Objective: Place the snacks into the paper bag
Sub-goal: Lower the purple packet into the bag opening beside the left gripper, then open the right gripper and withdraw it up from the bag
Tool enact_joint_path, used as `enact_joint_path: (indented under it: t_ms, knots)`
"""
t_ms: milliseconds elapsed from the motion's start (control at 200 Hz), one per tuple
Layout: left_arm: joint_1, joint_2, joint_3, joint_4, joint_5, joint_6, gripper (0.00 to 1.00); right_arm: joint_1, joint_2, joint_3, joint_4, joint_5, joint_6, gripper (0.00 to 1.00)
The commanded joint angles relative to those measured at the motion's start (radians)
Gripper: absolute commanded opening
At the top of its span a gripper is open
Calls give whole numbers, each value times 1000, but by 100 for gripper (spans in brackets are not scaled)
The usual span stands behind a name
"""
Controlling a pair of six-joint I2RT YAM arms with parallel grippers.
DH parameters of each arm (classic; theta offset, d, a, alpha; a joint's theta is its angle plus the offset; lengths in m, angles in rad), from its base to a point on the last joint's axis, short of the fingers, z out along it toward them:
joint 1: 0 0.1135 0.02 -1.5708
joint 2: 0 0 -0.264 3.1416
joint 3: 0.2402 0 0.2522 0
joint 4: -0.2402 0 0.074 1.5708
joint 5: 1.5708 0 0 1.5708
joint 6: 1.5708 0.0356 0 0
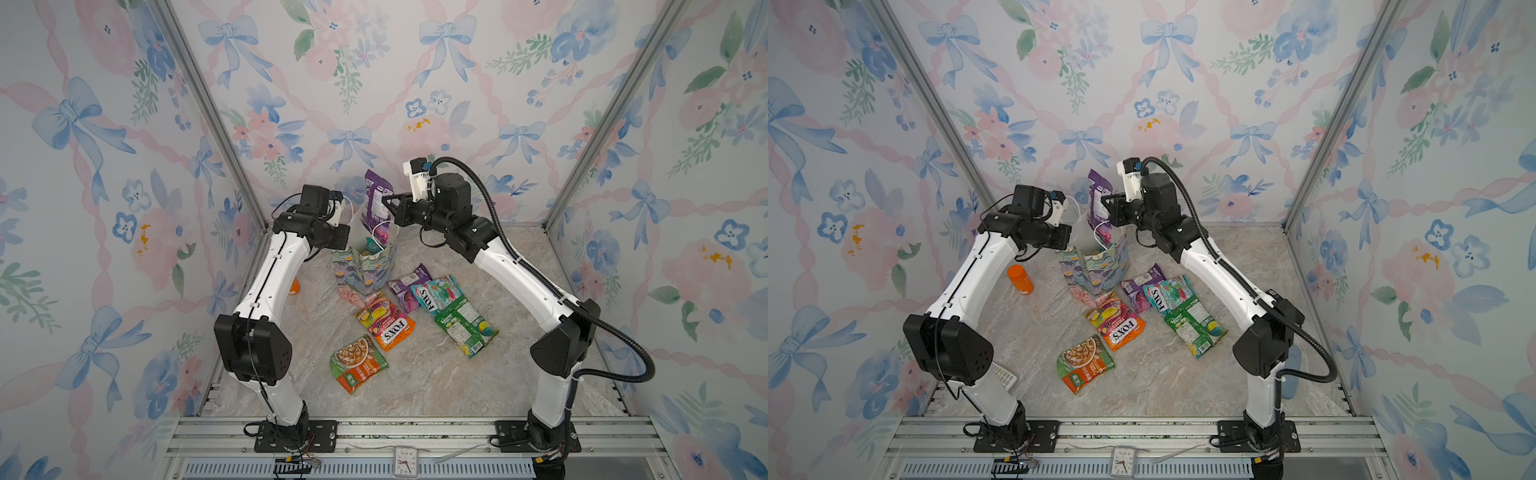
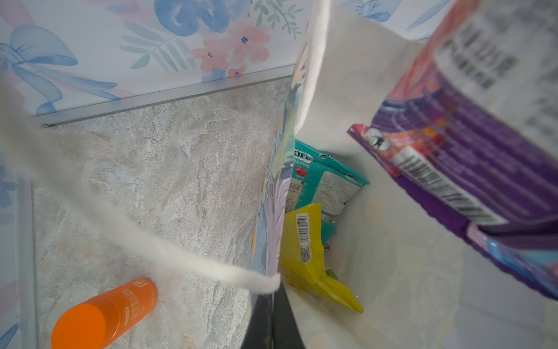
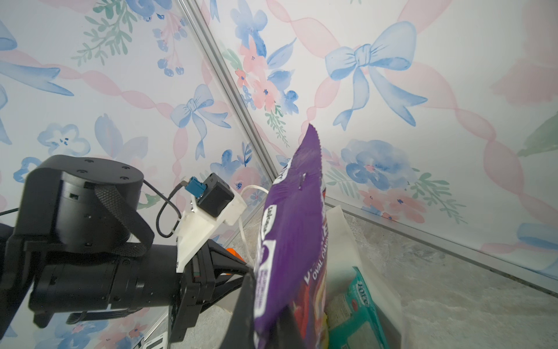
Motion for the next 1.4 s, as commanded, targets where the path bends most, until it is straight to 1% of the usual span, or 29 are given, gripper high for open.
enact_joint_path:
  t_ms: [0, 345, 680, 1070, 1395]
  knots:
    - [4, -17, -7, -6, 4, -12, 0, 20, -1, -9, 65, -36, 18, 0]
    - [4, -19, -9, -6, -1, -11, 0, 26, 69, 52, 45, -101, 50, 0]
    - [4, -17, -10, -6, 0, -9, 0, 20, 54, -1, 63, -120, 58, 0]
    - [5, -19, -10, -6, 0, -7, 0, -5, 100, -4, 122, -199, 152, 0]
    - [4, -19, -13, -6, -3, -4, 0, -29, 62, -102, 172, -210, 187, 0]
